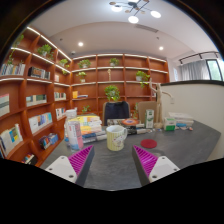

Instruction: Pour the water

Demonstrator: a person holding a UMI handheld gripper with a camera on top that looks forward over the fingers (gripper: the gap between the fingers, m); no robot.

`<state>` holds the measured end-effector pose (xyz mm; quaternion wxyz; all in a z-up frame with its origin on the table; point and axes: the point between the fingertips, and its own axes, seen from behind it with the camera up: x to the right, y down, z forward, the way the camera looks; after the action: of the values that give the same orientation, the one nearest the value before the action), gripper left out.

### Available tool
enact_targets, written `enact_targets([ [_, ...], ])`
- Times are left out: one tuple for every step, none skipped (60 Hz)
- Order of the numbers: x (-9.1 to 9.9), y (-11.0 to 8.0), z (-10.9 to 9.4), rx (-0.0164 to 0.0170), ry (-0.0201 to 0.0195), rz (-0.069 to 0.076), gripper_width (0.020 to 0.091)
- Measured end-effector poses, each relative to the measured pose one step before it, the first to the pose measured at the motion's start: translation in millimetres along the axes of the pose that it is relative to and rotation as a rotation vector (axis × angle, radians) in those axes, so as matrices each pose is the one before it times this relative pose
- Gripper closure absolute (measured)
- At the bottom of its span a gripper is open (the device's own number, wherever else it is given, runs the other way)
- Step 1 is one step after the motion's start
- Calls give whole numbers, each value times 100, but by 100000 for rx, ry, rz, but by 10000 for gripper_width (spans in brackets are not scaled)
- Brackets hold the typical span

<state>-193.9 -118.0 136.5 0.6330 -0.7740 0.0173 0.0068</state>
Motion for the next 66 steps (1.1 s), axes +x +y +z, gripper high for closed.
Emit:
enact_targets([
  [-1011, 109, 234, -89, -1602, 286, 299],
  [-1428, 311, 409, -5, -1656, 321, 299],
  [-1048, 69, 356, -22, -1745, 214, 298],
  [-1450, 550, 717, 141, -1736, 190, 300],
  [-1335, 426, 485, 132, -1715, 137, 301],
  [-1152, 175, 421, 130, -1741, -23, 298],
  [-1533, 395, 678, 467, -1545, -39, 297],
  [-1176, 88, 499, 522, -1477, -191, 296],
  [-1415, 88, 591, 661, -1243, -210, 293],
  [-1094, -48, 470, 595, -1205, -215, 291],
  [-979, -70, 513, 580, -1203, -191, 291],
  [-868, -123, 504, 530, -1068, -153, 290],
  [-693, -100, 499, 499, -863, -144, 289],
  [-582, -122, 516, 441, -684, -159, 288],
  [-449, -125, 516, 367, -416, -134, 289],
  [-332, -104, 439, 235, -215, -144, 290],
  [-227, -99, 497, 132, -180, -231, 290],
  [-163, -125, 435, 153, -107, -304, 290],
  [-82, -122, 452, 150, 101, -323, 290],
  [19, -124, 445, 139, 468, -264, 290],
  [125, -42, 455, 5, 709, -163, 290],
  [181, 8, 448, -168, 901, -107, 289],
  [215, 40, 420, -334, 979, -102, 290],
  [192, 56, 379, -276, 933, -140, 288],
  [188, 55, 380, -224, 708, -231, 288],
  [128, 58, 372, -179, 521, -272, 289],
  [91, 55, 378, -206, 397, -220, 288],
  [88, 113, 349, -381, 350, -122, 288],
  [-11, 142, 385, -427, 207, -15, 286],
  [-40, 97, 383, -336, -120, 22, 288],
  [-114, 38, 369, -96, -389, 87, 292],
  [-124, -1, 396, 198, -500, 161, 292],
  [-154, -11, 370, 259, -757, 309, 293],
  [-197, 16, 353, 226, -933, 384, 293],
  [-228, -8, 321, 258, -1085, 435, 293],
  [-230, -8, 329, 252, -1107, 506, 293],
  [-190, 16, 296, 219, -954, 463, 298],
  [-143, -10, 286, 196, -703, 418, 307],
  [-77, -20, 331, 166, -545, 346, 312],
  [-36, 28, 291, 98, -371, 222, 319],
  [7, 48, 270, -17, -32, 60, 333],
  [117, 51, 256, -120, 369, -84, 361],
  [188, 98, 267, -223, 824, -160, 399],
  [198, 117, 235, -325, 1086, -251, 431],
  [269, 102, 219, -255, 1247, -480, 470],
  [280, 116, 169, -237, 1385, -678, 519],
  [215, 131, 101, -309, 1190, -991, 596],
  [-154, 25, -11, 880, 260, -1022, 597],
  [-106, -44, 36, 581, -67, -710, 598],
  [-77, 89, 4, -151, -210, -330, 609],
  [2, 1, 22, 42, 100, 63, 624],
  [65, 44, 2, -283, 337, 348, 625],
  [65, -13, 14, -98, 201, 498, 651],
  [16, -165, 265, -272, -152, 110, 664],
  [-51, 76, -89, -69, -291, -353, 672],
  [3, 10, -60, 63, -110, -238, 693],
  [-7, 57, -74, -58, -148, -13, 695],
  [23, -8, -44, 1, -68, 386, 726],
  [6, 12, -47, -118, -133, 216, 727],
  [-4, 38, -36, -211, -147, -89, 728],
  [8, -10, -14, -230, -83, 58, 728],
  [42, -12, -12, -276, 70, 274, 728],
  [69, -23, -11, -150, 310, 307, 728],
  [65, -35, 21, 4, 315, 187, 728],
  [8, -4, 18, -35, 175, -46, 728],
  [1, -8, -8, 1, 101, -106, 727],
])
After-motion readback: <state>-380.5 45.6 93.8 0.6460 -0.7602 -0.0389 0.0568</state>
